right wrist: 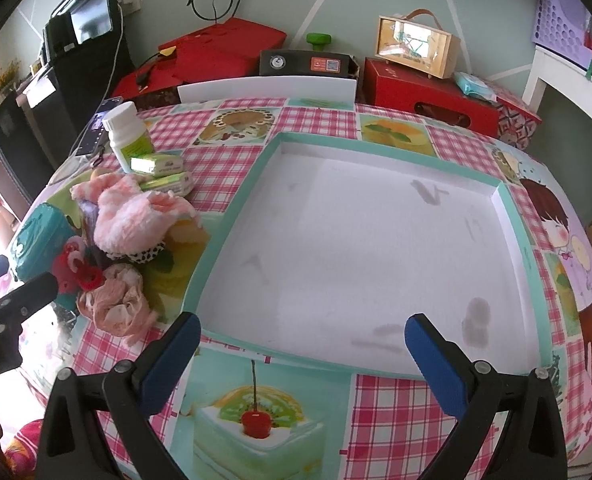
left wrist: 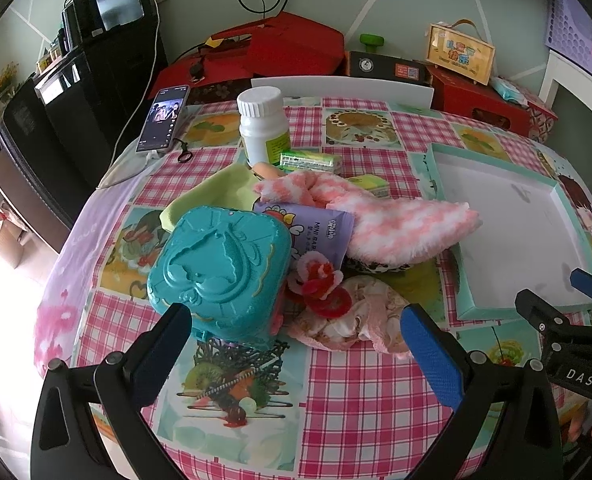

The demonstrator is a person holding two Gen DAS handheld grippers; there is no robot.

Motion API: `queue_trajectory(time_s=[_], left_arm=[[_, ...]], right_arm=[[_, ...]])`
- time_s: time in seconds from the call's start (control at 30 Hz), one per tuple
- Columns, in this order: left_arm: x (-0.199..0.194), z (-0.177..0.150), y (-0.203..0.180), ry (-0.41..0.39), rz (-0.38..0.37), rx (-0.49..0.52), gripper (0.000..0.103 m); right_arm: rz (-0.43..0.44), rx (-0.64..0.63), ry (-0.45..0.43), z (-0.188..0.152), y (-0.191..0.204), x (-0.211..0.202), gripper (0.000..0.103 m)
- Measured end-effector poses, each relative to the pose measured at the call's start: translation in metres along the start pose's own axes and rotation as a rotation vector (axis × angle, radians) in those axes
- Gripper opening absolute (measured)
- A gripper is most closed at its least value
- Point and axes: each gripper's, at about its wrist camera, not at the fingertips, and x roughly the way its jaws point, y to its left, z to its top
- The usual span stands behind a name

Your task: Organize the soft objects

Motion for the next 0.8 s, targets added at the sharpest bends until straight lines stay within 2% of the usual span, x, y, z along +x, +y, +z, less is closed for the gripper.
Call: queue_trajectory(time_s=[0.8], left_arm=[[0.0011, -0.0009, 0.004, 0.005, 0.001, -0.028, 0.103]], right_arm=[[0.003, 0.06, -0.007, 0.0003, -0.01, -0.0019, 0.103]])
